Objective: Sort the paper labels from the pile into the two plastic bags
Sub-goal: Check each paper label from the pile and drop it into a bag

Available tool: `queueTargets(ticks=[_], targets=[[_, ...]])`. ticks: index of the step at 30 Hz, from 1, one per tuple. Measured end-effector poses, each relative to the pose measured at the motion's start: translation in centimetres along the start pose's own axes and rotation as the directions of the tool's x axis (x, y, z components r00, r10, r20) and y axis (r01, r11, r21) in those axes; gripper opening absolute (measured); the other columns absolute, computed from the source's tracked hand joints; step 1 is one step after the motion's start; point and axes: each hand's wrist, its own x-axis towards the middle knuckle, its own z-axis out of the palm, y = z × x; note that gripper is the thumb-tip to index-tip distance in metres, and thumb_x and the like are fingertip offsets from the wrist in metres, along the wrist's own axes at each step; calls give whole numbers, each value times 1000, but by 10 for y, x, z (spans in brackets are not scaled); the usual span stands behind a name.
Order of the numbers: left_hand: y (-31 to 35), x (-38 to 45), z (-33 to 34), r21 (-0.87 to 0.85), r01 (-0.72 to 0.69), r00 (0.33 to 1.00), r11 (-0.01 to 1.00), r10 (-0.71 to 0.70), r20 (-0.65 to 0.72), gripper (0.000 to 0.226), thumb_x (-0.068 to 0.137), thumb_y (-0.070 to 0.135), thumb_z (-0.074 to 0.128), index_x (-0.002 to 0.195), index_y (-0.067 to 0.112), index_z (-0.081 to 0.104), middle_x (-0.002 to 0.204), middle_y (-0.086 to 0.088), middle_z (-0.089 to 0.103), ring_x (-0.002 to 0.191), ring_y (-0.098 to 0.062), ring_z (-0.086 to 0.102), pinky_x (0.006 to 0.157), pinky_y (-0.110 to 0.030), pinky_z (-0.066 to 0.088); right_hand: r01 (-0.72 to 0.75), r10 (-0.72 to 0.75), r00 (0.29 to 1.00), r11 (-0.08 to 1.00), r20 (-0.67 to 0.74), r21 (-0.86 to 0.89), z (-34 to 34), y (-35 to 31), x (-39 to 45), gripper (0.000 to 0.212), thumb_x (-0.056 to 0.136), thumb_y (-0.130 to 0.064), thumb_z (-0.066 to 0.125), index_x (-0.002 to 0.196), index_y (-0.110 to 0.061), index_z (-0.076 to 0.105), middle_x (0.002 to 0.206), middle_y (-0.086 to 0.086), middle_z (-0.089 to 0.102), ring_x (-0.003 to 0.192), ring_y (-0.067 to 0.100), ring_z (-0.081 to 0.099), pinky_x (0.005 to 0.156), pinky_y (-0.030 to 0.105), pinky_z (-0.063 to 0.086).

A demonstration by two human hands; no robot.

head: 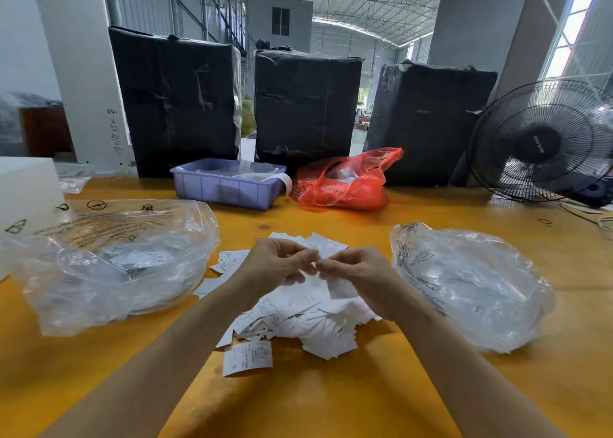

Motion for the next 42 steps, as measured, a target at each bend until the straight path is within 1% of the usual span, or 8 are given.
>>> queueTargets(ticks=[3,7,12,15,22,31,38,42], targets=[[2,-1,-4,-53,114,991,992,-110,74,32,65,24,78,92,10,73,73,-3,72,60,-7,63,58,-17,52,16,2,993,989,-118,149,-3,0,3,8,79,-13,71,75,-6,73,67,4,69,67,10,62,75,23,47],[3,1,-4,-200,162,985,966,-170,-20,9,78,15,73,86,10,73,71,0,73,63,-9,63,55,-16,51,-44,74,988,976,-133,215,-6,-1,2,7,79,-10,70,76,-4,72,74,10,70,76,17,64,85,32,47],[5,5,9,-520,92,960,849,-214,-180,4,85,12,66,86,8,66,72,0,73,70,-14,66,56,-17,50,-115,110,993,984,43,138,6,0,1,7,82,-10,69,77,-6,72,69,4,70,63,11,61,56,21,46],[6,4,16,-619,57,962,784,-210,-177,2,87,9,63,86,8,65,71,-1,73,70,-14,68,61,-20,48,-95,89,989,994,117,52,12,-1,-1,8,83,-14,70,79,-9,73,73,3,70,65,13,60,58,22,46],[5,2,8,-276,1,988,961,-43,-147,15,81,12,70,89,-1,69,73,-3,74,61,-8,65,54,-13,49,-81,82,975,997,-206,12,-7,-1,-1,38,83,7,64,116,-2,48,91,20,65,79,28,65,71,35,53],[-3,2,0,83,25,999,996,-27,21,5,81,12,72,77,7,72,71,-2,74,55,-3,61,55,-15,47,145,-158,969,986,-192,-81,-11,-6,0,6,87,-6,64,84,-4,68,72,5,62,57,1,55,51,11,42],[-2,1,-1,54,76,995,996,-79,55,8,82,16,71,80,8,72,73,-2,74,57,-5,62,58,-17,50,182,-207,969,967,-136,-176,-6,-6,0,10,91,-8,58,84,-8,65,76,3,63,61,5,59,56,13,46],[2,2,0,-261,146,988,954,-156,-18,6,87,9,64,88,4,67,76,-8,74,60,-10,68,55,-18,53,136,-138,965,990,-222,-22,-6,-3,0,11,93,-3,55,95,-12,62,71,13,67,52,13,63,54,21,50]])
